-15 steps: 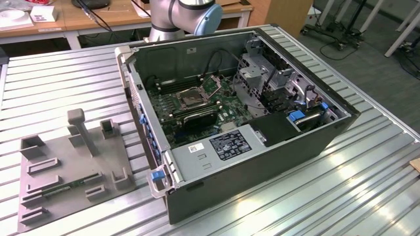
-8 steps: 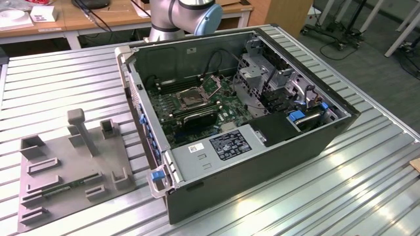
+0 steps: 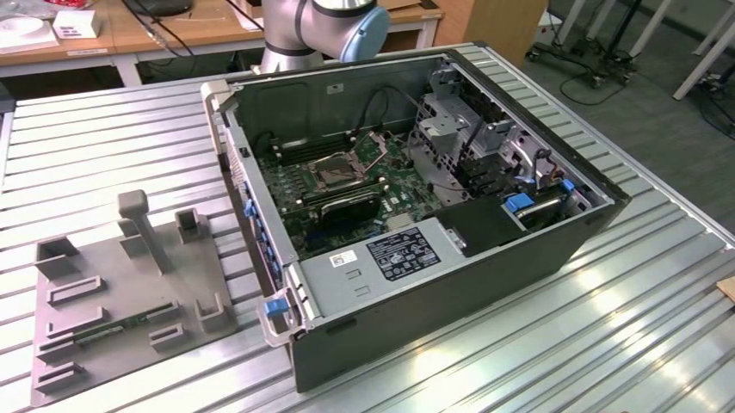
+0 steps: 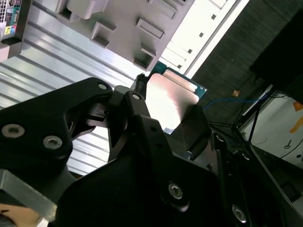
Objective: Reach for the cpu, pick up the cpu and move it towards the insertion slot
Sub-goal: 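Pick up the cpu and move it towards the insertion slot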
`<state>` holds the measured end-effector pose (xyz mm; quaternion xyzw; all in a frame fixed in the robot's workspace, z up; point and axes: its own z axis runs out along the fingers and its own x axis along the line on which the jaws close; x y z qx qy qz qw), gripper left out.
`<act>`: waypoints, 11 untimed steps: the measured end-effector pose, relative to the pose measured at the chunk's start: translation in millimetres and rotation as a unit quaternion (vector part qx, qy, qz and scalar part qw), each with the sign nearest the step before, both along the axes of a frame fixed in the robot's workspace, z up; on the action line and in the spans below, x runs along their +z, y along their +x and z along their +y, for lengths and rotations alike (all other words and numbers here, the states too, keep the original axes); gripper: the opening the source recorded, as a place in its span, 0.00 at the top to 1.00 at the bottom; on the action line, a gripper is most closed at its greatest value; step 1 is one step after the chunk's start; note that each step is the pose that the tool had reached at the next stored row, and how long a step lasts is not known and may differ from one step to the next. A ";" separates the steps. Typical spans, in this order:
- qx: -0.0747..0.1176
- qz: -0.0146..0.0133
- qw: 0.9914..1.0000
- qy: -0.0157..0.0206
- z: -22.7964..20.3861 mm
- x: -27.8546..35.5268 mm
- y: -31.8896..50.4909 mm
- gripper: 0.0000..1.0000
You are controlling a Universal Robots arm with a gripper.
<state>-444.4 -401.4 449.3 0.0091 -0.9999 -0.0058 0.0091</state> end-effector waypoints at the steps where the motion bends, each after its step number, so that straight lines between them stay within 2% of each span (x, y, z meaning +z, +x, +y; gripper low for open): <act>1: 0.000 0.000 1.000 0.000 -0.2 -1.8 0.0 0.46; 4: 0.000 0.000 1.000 0.000 -0.5 -5.7 0.0 0.46; 11: 0.000 0.000 1.000 0.000 -0.6 -7.3 1.0 0.46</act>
